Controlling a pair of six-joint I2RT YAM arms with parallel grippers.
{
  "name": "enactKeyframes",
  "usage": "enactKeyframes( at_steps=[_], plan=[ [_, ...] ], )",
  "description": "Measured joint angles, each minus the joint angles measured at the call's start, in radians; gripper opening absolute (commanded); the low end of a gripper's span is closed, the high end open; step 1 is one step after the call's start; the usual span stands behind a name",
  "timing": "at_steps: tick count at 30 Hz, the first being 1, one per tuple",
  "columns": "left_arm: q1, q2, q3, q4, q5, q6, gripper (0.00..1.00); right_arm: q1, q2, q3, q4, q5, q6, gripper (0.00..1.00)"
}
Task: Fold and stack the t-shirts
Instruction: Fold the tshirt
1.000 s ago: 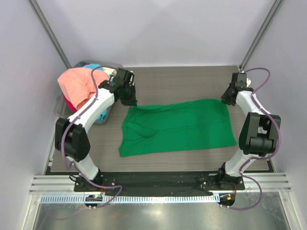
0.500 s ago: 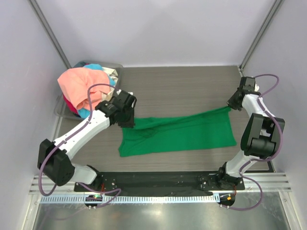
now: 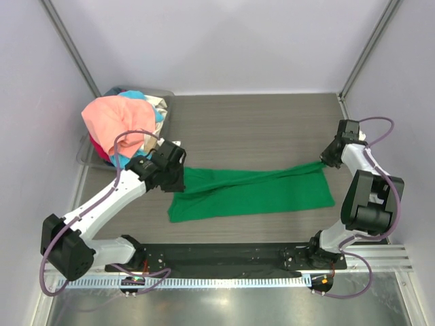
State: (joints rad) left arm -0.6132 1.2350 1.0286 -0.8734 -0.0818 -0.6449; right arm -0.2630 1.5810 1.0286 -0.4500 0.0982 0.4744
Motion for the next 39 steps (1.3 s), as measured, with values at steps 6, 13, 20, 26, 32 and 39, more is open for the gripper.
enactKeyframes(
  at_steps=[6,13,20,26,32,39],
  plan=[
    [-0.081,-0.089,-0.125,0.015,0.037,-0.064,0.31,-0.039,-0.045,-0.045,0.002,0.003,0.028,0.76],
    [-0.169,-0.154,-0.183,0.004,0.042,-0.146,0.49,0.029,-0.138,-0.048,-0.003,0.05,0.034,0.8],
    [-0.164,-0.067,-0.144,0.056,-0.052,-0.164,0.49,0.23,-0.158,-0.018,0.015,0.025,0.035,0.77],
    [-0.089,0.189,-0.107,0.216,-0.061,-0.156,0.41,0.294,-0.099,-0.148,0.056,-0.022,0.044,0.75],
    [-0.053,0.467,0.026,0.273,-0.084,-0.118,0.36,0.307,-0.119,-0.274,0.096,-0.068,0.08,0.75],
    [-0.001,0.666,0.248,0.244,-0.077,-0.079,0.36,0.389,-0.34,-0.478,0.175,-0.138,0.213,0.76]
  ],
)
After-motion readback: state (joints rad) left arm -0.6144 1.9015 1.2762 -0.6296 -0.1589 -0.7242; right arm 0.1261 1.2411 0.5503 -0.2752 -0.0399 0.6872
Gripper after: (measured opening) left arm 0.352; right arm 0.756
